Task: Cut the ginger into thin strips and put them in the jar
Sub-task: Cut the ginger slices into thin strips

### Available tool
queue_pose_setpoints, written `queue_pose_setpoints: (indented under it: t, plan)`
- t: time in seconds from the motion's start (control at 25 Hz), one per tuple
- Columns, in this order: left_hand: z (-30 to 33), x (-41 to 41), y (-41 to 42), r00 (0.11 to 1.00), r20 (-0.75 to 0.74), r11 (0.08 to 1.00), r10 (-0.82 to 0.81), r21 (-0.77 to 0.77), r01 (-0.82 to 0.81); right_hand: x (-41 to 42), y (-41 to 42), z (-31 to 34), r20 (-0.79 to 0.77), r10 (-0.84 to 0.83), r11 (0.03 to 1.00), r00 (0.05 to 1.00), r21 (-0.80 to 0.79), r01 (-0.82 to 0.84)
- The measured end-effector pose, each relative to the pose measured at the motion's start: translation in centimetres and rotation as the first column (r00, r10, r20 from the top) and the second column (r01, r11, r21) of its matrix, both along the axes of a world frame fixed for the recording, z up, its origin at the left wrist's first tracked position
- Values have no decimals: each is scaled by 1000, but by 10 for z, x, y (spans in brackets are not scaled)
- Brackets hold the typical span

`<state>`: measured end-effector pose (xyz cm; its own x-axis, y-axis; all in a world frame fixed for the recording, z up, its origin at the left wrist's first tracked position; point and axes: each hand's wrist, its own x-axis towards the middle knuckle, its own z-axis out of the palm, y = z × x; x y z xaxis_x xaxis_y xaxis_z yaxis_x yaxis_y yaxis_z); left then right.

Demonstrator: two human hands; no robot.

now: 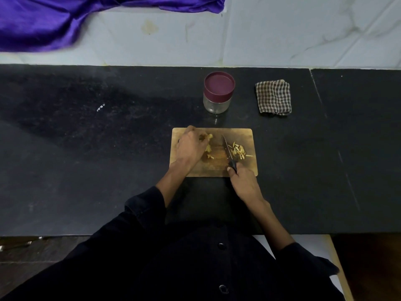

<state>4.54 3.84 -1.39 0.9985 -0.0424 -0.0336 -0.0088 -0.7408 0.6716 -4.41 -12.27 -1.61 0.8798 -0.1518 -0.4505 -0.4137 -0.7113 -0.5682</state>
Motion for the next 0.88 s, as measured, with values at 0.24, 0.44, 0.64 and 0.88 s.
queue_pose_setpoints:
  t: [0.24,0.44,0.64,0.88]
  plan:
    - [6,-14,-3,998,-46,979,31,-200,-40,-1,-1,-1,1,-27,999,1000,29,26]
    - [-1,-21,-24,983,-179,986,-39,-166,9,0,-3,-2,-26,-58,992,998,108,61]
    - [-4,-22,-37,971,-221,990,-89,-127,62,-8,-6,1,-60,-116,962,991,241,127]
    - [-3,-22,-40,962,-245,993,-121,-21,120,-11,-6,2,-68,-123,957,990,256,136]
